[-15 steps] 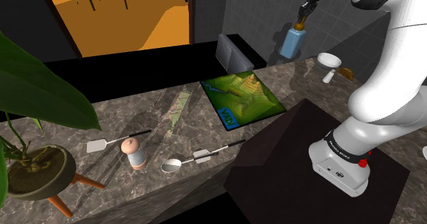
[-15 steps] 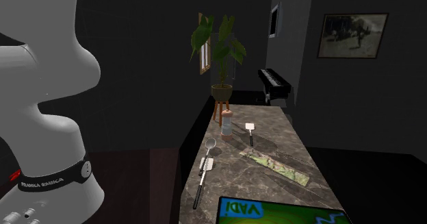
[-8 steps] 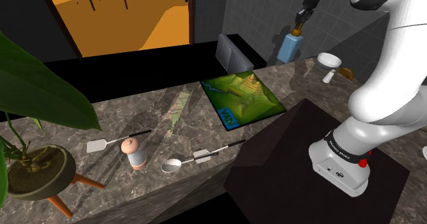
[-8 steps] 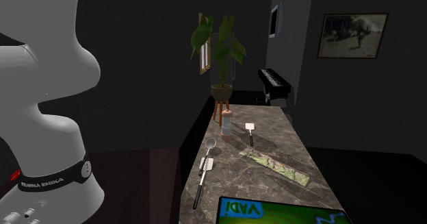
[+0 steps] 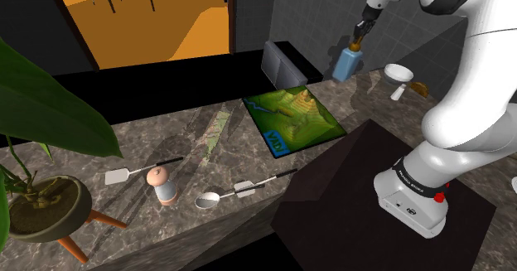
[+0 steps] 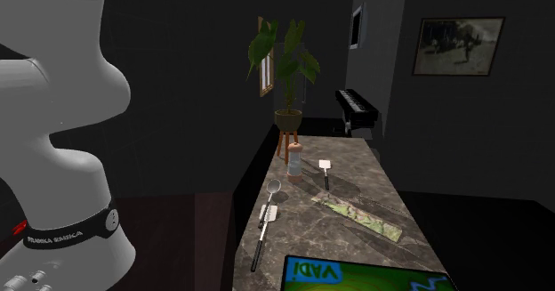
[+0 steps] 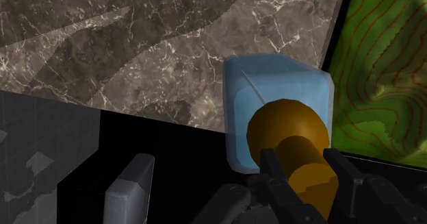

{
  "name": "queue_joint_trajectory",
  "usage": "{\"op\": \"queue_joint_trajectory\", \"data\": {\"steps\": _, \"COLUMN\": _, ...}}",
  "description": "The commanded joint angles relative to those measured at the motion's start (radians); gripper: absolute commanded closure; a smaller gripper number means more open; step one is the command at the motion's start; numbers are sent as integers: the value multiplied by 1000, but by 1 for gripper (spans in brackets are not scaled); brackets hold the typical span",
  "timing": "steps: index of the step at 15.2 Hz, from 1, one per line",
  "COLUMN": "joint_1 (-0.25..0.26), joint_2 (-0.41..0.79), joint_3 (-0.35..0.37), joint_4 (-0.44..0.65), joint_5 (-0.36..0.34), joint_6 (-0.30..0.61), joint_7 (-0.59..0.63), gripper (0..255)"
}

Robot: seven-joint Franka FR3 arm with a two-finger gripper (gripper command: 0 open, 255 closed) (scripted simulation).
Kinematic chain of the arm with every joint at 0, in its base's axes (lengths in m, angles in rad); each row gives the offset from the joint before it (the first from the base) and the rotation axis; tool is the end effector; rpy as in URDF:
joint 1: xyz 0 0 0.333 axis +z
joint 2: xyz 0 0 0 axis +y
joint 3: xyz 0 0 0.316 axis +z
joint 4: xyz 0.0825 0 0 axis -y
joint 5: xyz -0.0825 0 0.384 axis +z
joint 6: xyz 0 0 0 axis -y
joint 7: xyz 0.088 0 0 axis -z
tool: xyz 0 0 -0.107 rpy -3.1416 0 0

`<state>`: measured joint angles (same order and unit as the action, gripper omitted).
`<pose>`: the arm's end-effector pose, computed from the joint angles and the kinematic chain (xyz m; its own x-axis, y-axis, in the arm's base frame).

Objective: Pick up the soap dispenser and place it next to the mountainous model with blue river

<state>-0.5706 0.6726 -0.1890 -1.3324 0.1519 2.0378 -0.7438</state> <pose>0.5603 -0.4775 0.3440 0.9982 -0.0379 0.0471 -0.0386 -0.9991 0.0146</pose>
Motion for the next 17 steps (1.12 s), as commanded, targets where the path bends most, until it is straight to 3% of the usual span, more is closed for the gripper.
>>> {"op": "queue_joint_trajectory", "data": {"steps": 1, "joint_1": 0, "joint_2": 10, "joint_3": 1, "joint_4": -10, "joint_5": 2, "joint_6": 21, "joint_7": -2, "gripper": 255}}
{"op": "queue_joint_trajectory", "data": {"steps": 17, "joint_1": -6, "joint_2": 111, "joint_3": 16, "joint_4": -61, "joint_5": 22, "joint_6": 172, "joint_7": -16, "gripper": 255}}
